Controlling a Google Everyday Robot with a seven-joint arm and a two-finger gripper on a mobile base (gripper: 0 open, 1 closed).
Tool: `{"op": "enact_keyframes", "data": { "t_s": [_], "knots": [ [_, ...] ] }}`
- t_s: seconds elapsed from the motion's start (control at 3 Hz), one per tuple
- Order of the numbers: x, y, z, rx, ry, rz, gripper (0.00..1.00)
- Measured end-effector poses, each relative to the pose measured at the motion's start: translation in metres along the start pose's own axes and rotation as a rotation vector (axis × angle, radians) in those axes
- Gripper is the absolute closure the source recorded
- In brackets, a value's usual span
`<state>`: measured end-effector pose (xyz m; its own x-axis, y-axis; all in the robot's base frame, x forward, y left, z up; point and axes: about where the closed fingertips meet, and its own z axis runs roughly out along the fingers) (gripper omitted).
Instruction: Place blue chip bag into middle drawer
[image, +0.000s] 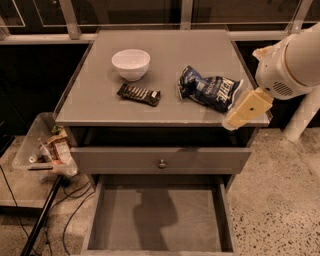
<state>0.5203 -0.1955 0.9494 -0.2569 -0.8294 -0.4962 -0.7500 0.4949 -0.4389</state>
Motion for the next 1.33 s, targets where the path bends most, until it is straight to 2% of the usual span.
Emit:
{"op": "enact_keyframes", "data": {
  "t_s": [0.33, 0.67, 1.0, 1.33],
  "knots": [
    [0.0, 0.0, 0.0, 0.0, 0.0, 0.0, 0.0],
    [-0.006, -0.002, 0.004, 0.009, -0.028, -0.036, 0.0],
    [-0.013, -0.004, 0.024, 0.019, -0.054, -0.127, 0.0],
    [-0.021, -0.006, 0.045, 0.029, -0.061, -0.185, 0.0]
  ]
}}
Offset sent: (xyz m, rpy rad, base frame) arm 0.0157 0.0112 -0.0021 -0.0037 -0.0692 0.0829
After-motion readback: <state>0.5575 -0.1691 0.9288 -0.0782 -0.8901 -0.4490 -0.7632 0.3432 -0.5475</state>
